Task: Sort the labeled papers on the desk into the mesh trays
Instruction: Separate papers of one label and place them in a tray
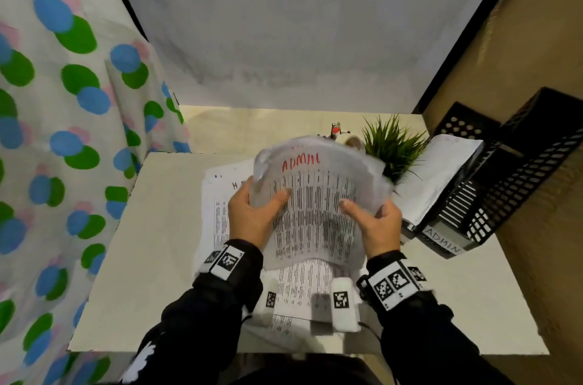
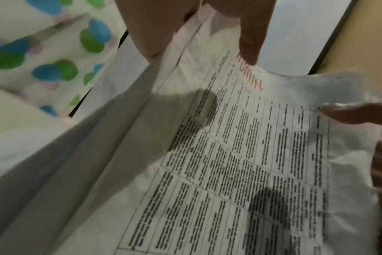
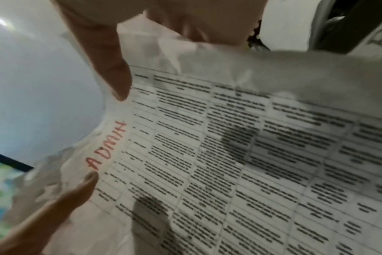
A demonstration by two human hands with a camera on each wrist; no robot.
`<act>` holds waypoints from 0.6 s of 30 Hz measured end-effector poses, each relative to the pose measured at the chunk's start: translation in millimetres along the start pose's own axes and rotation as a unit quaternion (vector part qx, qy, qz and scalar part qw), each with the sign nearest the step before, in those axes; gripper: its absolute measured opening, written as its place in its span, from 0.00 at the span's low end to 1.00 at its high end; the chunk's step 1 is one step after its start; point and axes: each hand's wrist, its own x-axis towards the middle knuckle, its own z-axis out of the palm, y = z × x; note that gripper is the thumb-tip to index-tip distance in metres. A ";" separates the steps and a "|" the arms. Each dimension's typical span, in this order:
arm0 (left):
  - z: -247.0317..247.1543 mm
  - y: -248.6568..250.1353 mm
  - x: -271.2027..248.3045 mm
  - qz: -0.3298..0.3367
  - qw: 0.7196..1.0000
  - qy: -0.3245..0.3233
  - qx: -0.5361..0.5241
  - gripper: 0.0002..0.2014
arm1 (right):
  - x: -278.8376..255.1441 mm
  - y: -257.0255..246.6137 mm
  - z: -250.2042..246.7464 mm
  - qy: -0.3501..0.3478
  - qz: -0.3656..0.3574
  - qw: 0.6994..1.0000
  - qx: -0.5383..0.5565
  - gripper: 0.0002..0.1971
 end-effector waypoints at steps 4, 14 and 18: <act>1.1 -26.1 -11.4 -0.068 0.998 0.007 0.002 0.10 | -14.5 22.7 3.6 0.026 0.084 0.996 0.002 0.15; 16.5 -48.1 -24.5 -0.155 0.986 0.033 0.050 0.04 | -16.5 66.5 -31.6 0.039 0.257 0.966 0.003 0.10; 47.6 -18.1 -31.1 -0.122 0.982 -0.112 0.092 0.05 | -7.5 36.2 -70.0 0.074 0.209 0.975 0.017 0.10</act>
